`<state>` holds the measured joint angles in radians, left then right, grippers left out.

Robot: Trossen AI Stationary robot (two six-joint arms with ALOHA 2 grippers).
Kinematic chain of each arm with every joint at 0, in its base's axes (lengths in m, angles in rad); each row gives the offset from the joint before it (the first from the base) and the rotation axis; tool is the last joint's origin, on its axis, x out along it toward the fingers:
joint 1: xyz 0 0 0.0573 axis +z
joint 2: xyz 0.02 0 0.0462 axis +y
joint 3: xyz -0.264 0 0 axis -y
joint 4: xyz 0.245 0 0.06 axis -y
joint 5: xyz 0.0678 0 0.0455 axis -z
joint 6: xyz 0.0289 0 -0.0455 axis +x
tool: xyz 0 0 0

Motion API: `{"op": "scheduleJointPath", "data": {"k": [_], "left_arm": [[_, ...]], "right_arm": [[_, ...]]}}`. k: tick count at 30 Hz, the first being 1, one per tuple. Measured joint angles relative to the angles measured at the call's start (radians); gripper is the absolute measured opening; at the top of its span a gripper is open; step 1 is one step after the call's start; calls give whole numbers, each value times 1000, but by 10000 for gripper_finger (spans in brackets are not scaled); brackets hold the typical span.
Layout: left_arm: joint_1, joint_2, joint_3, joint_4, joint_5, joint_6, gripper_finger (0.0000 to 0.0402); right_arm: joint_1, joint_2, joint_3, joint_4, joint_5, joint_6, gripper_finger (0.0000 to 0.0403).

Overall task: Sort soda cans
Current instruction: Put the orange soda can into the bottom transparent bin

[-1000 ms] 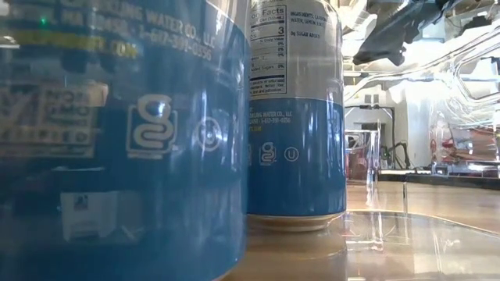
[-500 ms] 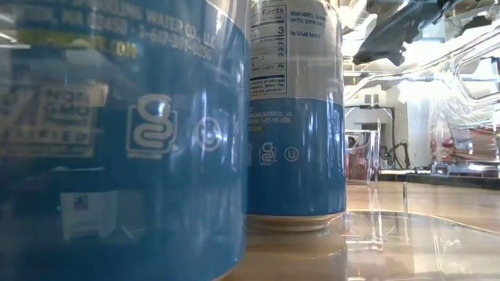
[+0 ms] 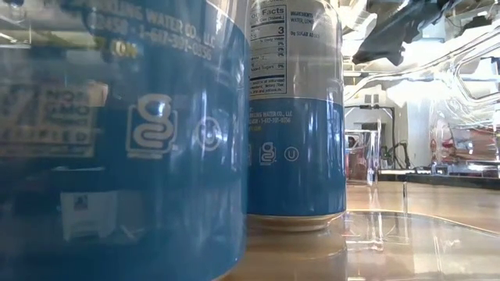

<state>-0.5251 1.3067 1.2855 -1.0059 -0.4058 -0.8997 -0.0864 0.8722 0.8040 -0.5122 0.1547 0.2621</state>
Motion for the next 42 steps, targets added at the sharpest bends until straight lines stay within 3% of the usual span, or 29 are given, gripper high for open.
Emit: {"op": "scheduleJointPath", "data": {"k": [6,13,18,22,28,36,42], "left_arm": [[16,121,181,-7,9,265,299],[37,298,435,-5,14,599,299],[37,435,593,-5,66,868,299],[37,524,692,0,105,1003,299],[37,616,769,3,164,1103,299],[11,645,774,100,264,1204,299],[-18,644,774,165,270,1308,299]], "right_arm": [[-2,5,-85,20,1,18,66],[12,19,-135,22,-3,152,66],[71,-1,-55,-45,-46,168,65],[125,-21,41,-160,-7,204,55],[233,-44,117,-264,53,292,30],[418,-28,124,-373,61,534,12],[573,-1,124,-361,166,632,15]]}}
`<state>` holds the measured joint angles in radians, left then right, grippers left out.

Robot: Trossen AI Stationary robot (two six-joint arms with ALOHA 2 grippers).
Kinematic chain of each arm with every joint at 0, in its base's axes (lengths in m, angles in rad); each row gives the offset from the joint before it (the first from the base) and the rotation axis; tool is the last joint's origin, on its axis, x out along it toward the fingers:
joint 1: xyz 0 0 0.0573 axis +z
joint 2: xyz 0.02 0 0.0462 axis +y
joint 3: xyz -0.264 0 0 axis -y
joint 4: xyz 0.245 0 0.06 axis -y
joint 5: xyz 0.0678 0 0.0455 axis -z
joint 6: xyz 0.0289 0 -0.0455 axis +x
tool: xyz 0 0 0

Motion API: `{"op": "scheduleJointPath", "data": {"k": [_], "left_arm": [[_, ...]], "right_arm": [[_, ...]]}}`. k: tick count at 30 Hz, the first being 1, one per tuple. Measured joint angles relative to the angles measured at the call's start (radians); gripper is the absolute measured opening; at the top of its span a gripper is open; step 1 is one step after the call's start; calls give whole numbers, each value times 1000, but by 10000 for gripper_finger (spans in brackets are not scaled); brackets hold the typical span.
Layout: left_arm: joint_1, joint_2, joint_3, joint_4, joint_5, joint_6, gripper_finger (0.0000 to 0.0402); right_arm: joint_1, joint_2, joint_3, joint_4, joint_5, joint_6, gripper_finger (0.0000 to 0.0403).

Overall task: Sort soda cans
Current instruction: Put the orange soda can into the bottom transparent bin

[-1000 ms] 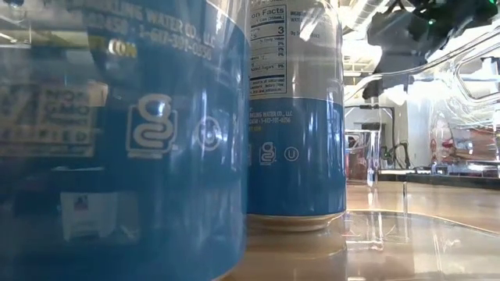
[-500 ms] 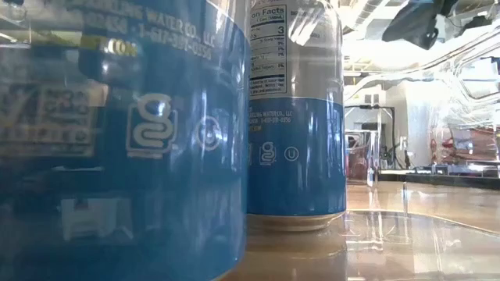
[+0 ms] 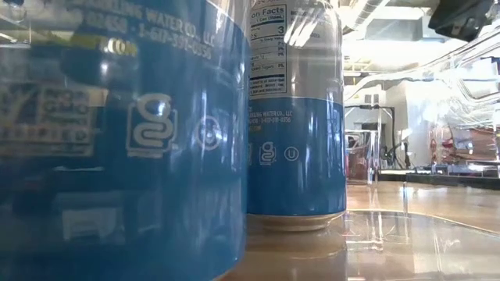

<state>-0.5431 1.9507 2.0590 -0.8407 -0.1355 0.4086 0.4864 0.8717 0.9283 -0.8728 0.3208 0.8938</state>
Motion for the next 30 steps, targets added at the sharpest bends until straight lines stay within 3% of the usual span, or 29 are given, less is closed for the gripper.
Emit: {"op": "scheduleJointPath", "data": {"k": [10,17,30], "left_arm": [[-9,112,-1,51,-12,216,299],[-13,147,-1,40,-28,286,299],[-41,196,-1,-20,-47,289,310]], "right_arm": [[106,34,0,-2,103,87,15],[136,65,0,-3,109,149,15],[189,150,0,-2,101,216,15]]}}
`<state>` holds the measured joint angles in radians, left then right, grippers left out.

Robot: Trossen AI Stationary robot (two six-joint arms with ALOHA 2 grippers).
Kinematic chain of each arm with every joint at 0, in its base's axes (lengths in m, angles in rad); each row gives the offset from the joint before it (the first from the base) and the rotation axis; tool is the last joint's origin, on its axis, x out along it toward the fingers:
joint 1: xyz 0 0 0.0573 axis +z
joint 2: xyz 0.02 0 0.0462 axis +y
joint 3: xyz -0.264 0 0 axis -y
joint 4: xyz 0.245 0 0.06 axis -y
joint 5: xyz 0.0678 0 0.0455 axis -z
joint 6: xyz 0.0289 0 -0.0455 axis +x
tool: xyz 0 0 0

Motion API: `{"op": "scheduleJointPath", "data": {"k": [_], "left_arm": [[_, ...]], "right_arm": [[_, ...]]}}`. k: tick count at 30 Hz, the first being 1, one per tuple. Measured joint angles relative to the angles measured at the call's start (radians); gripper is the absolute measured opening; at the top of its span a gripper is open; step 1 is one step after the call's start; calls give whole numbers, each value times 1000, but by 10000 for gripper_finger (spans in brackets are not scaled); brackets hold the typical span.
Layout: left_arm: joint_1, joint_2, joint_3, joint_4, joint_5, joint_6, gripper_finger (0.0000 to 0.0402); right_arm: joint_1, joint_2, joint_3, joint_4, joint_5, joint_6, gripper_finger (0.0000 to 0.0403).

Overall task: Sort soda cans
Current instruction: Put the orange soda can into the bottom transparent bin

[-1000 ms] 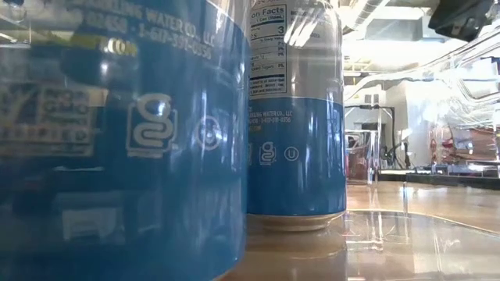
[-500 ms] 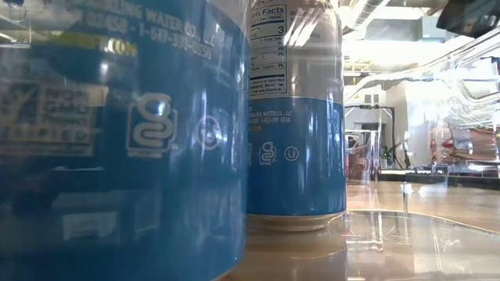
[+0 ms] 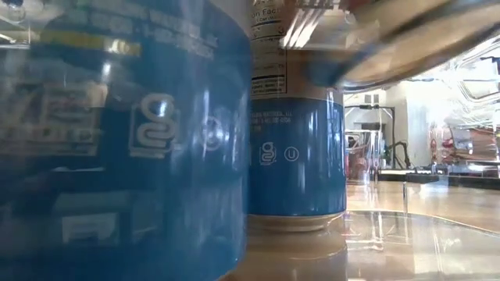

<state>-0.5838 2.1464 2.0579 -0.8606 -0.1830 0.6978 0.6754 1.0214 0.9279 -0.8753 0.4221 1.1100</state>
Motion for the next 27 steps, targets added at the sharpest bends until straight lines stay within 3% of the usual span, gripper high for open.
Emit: {"op": "scheduleJointPath", "data": {"k": [9,18,27], "left_arm": [[-3,-1,2,-41,28,-70,325],[41,26,4,-18,176,-154,327],[40,27,3,-35,134,-242,329]], "right_arm": [[11,50,0,46,1,-86,15],[10,65,0,116,3,-140,39],[15,81,0,123,24,-151,50]]}}
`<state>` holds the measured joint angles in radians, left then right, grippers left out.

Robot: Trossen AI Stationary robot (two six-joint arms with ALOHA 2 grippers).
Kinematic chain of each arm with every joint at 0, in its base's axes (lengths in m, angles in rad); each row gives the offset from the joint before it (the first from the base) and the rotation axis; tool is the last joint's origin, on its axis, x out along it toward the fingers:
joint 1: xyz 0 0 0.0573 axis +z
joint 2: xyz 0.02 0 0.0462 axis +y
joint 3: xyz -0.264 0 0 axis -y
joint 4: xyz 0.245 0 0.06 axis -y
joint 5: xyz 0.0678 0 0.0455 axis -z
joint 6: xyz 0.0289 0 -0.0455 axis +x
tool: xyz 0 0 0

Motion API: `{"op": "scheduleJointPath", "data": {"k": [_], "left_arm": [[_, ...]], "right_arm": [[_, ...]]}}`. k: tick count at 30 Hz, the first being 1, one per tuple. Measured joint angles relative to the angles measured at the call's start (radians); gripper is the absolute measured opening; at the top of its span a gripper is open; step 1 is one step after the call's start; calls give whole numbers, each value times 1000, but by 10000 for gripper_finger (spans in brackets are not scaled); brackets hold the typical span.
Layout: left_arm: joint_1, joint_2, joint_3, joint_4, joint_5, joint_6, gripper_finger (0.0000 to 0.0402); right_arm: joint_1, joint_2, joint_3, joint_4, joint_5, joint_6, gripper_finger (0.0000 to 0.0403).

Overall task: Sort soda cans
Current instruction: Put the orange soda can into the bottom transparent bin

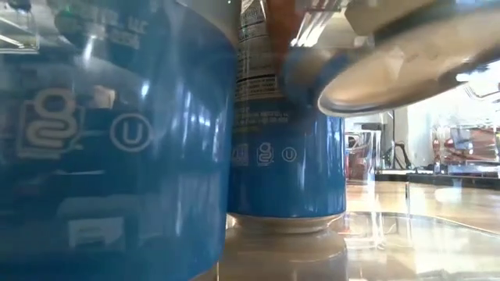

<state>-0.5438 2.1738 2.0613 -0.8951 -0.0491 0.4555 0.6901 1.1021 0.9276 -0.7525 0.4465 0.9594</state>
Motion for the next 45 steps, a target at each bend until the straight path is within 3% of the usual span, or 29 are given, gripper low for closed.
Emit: {"op": "scheduleJointPath", "data": {"k": [11,20,24,31,34,40,45], "left_arm": [[3,0,-1,-26,-9,-79,396],[0,-22,-6,-30,-66,-140,392],[0,-64,-8,-32,-155,-245,392],[-16,-167,-6,-94,-181,-465,391],[-45,-195,-6,-151,-280,-534,391],[-106,-202,-5,-331,-618,-685,391],[-124,-204,-5,-473,-677,-857,391]], "right_arm": [[3,0,0,-1,-1,-50,50],[0,0,0,76,0,-60,50],[12,0,0,161,0,-141,50],[75,58,1,323,-14,-352,36],[76,141,1,415,-36,-417,14],[75,345,1,647,-28,-553,9],[67,448,1,737,-102,-577,6]]}}
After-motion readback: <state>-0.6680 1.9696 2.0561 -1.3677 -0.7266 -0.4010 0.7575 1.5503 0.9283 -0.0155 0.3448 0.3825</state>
